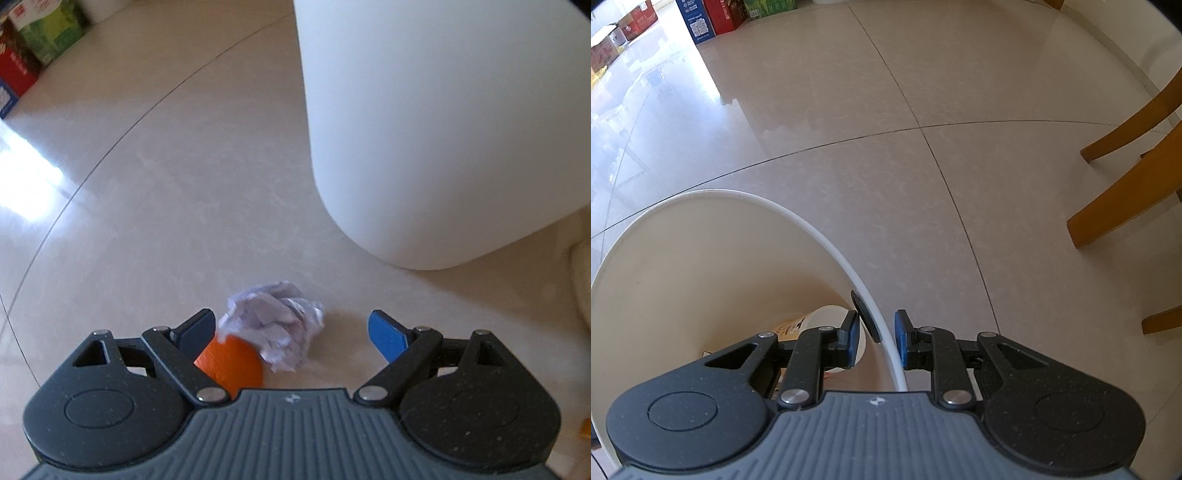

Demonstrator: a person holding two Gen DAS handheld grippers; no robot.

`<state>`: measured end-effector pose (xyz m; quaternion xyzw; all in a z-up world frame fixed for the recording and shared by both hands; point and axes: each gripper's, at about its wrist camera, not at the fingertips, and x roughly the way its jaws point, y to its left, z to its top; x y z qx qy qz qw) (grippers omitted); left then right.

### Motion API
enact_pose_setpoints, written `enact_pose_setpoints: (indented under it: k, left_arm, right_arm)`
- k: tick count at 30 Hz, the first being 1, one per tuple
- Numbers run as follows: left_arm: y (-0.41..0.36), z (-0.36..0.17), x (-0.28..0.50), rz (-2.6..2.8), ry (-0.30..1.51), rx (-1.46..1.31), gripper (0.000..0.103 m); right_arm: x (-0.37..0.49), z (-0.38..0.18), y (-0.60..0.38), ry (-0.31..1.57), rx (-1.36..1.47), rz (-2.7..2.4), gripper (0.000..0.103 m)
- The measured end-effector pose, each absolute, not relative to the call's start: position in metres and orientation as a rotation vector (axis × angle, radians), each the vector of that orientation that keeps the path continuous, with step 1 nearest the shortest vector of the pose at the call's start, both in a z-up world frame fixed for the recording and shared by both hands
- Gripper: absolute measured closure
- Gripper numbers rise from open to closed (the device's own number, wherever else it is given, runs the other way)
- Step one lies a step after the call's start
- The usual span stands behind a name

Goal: Collect trash
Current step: 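Lower the left gripper to the crumpled white paper and grasp it, then carry the crumpled paper over the wastebasket and open the left gripper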

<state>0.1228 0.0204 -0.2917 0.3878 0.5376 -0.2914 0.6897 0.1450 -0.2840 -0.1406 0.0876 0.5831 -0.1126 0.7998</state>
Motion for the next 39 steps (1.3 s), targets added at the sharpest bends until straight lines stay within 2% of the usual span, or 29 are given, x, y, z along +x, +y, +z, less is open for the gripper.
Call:
enact_pose_setpoints:
  k: [4,15,17,19,26,33,39]
  left_arm:
    - [0.022,-0.306,0.132,-0.682,1.177,0.892,0.013]
    - [0.029,-0.352,0.146,-0.662,1.280,0.916,0.015]
    - [0.029,-0.357,0.145,-0.653,1.280,0.919,0.030]
    - [0.031,-0.358,0.145,-0.650,1.296,0.888,0.034]
    - [0.035,-0.344,0.148,-0.630,1.297,0.800,0.050]
    - [0.027,-0.316,0.147,-0.632,1.322,0.792,0.053]
    - [0.020,-0.272,0.135,-0.632,1.372,0.848,0.053]
  right_arm:
    - [0.146,-0.141,-0.285,1.251,0.196,-0.243,0.079]
    - [0.145,-0.140,-0.285,1.250,0.196,-0.244,0.079]
    - [0.146,-0.141,-0.284,1.248,0.193,-0.245,0.079]
    - [0.145,-0.141,-0.284,1.247,0.190,-0.245,0.079]
    - [0.145,-0.141,-0.282,1.247,0.185,-0.246,0.079]
    - [0.146,-0.140,-0.279,1.244,0.180,-0.248,0.079]
    - [0.146,-0.139,-0.276,1.243,0.180,-0.250,0.079]
